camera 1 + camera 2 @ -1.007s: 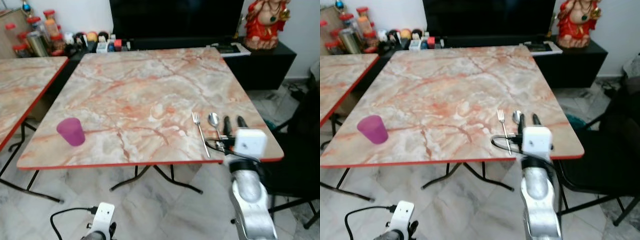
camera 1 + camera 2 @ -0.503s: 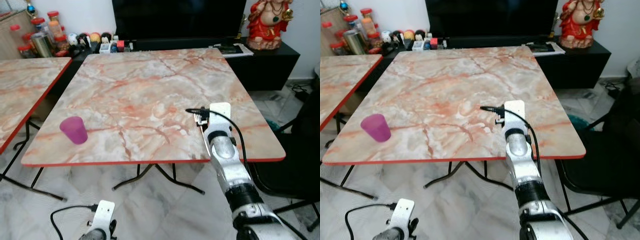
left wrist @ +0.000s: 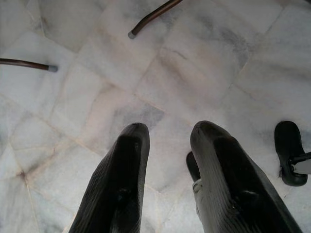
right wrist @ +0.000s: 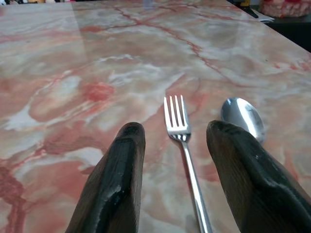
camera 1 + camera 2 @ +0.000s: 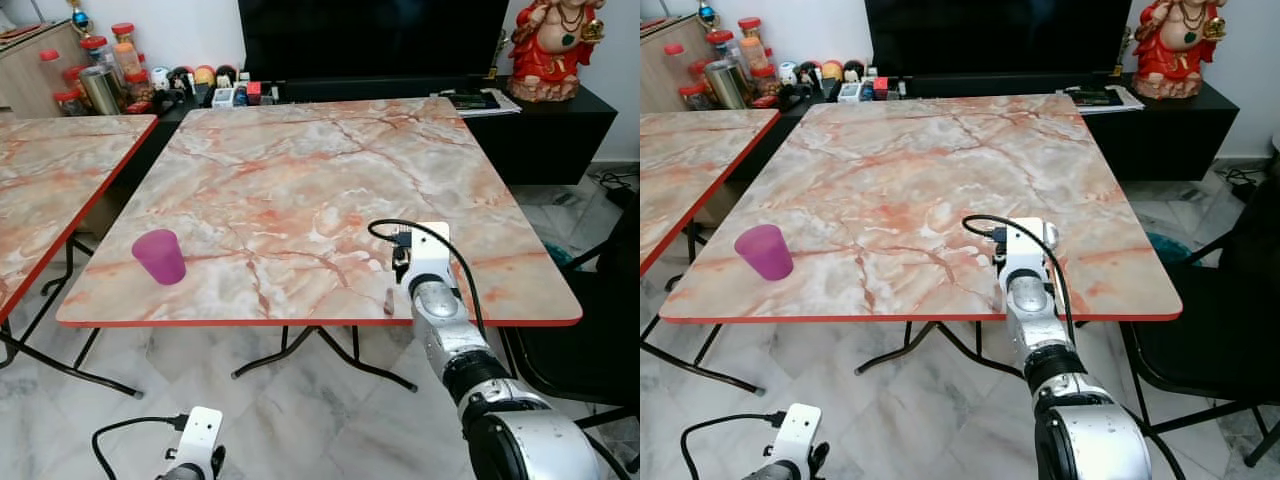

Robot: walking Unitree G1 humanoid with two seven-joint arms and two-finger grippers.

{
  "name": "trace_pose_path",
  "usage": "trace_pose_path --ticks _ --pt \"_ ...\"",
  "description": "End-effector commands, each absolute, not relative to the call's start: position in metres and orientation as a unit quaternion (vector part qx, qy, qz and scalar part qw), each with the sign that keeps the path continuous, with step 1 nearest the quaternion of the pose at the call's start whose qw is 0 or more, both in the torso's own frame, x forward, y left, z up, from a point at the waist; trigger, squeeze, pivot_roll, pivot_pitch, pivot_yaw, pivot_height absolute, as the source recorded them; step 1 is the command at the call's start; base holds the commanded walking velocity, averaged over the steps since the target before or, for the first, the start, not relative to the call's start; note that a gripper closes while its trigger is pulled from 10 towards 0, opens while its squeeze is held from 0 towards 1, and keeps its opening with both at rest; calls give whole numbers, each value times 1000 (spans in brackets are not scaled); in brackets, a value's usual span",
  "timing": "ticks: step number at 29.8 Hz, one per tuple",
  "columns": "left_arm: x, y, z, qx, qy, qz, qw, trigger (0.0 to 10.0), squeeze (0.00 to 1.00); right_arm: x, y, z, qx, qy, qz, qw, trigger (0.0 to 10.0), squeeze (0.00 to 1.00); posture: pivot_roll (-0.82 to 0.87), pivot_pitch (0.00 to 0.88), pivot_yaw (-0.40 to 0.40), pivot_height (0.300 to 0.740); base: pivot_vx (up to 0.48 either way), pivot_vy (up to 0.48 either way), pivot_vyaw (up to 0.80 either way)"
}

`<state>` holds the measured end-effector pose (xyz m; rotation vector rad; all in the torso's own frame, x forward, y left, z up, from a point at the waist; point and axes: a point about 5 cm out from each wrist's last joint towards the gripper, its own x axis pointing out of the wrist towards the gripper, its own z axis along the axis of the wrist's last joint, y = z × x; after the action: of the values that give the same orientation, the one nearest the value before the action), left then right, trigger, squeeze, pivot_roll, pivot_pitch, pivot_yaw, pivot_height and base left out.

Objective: Setting the table

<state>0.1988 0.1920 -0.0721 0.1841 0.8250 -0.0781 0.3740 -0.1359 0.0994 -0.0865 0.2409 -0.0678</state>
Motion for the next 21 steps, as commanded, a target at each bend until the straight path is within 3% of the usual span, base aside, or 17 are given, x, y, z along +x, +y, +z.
trace_pose_path --ticks 1,21 --pt "195 199 -73 96 404 -31 909 10000 0 379 -137 106 -35 117 -37 992 10000 0 -51 0 66 736 0 0 0" --pt "192 196 -75 88 408 -24 908 10000 0 387 -145 120 -32 98 -41 994 10000 0 -31 0 39 736 13 0 0"
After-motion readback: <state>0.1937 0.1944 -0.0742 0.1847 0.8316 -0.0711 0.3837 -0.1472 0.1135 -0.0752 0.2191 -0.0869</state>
